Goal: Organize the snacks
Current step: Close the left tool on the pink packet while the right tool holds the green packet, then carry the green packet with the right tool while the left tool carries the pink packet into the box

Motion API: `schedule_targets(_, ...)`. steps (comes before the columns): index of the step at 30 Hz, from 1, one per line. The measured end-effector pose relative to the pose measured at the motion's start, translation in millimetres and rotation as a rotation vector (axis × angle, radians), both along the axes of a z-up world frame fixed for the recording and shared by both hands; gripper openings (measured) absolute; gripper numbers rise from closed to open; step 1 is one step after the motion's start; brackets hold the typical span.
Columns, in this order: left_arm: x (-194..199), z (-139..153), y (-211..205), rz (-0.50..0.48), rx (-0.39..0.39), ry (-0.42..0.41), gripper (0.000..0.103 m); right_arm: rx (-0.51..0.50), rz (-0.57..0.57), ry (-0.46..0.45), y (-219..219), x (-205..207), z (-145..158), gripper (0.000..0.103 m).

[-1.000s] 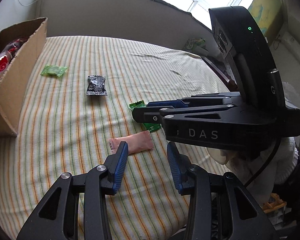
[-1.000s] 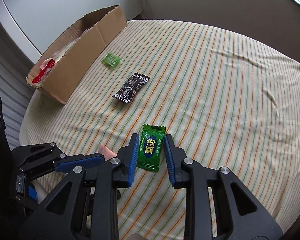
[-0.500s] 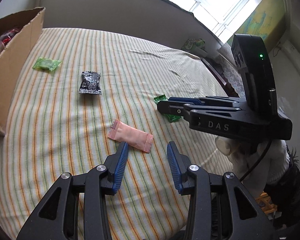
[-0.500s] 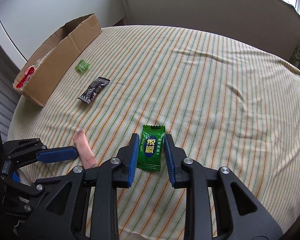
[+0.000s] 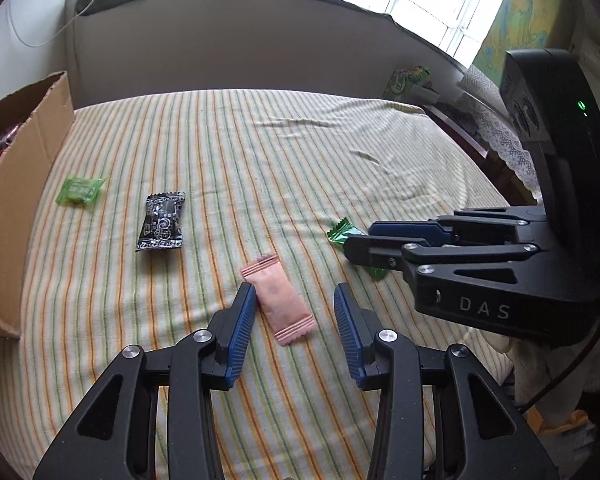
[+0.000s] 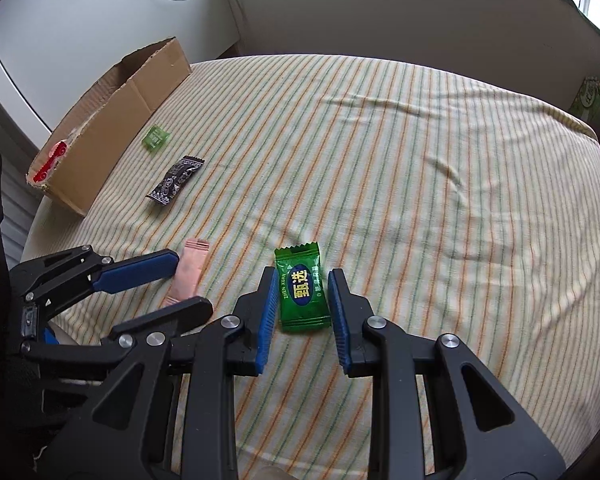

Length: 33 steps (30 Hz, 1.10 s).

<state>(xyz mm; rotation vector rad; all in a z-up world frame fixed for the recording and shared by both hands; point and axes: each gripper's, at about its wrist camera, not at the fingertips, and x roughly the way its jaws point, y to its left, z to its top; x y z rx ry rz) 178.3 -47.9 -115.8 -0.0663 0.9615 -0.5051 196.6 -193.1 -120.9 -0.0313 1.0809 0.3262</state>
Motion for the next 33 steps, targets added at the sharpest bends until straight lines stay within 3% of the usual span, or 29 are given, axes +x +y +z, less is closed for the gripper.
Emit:
schedule_targets(3, -2.3, 0.5, -4.2, 0.003, 0.031, -0.020, 0.039, 0.026, -0.022, 0.010, -14.6, -0.5, -0.7, 0.025)
schedule_targets(8, -4.6, -2.4, -15.4, 0.007, 0.112, -0.076, 0.027, 0.033, -0.011, 0.002, -21.7, -4.6, -0.4, 0.025)
schedule_targets(13, -3.2, -2.9, -10.5, 0.021, 0.107, -0.075, 0.019, -0.042, 0.020, -0.032, -8.7, -8.9, -2.3, 0.026)
schedule_targets(19, -8.5, -2.3, -10.3, 0.007, 0.128, -0.097, 0.018, -0.156, 0.072, -0.080, 7.3, -17.4, -4.0, 0.025)
schedule_targets(33, -14.7, 13.3, 18.4, 0.063, 0.066, -0.124, 0.018, -0.123, 0.055, -0.117, 8.7, -30.7, 11.9, 0.024)
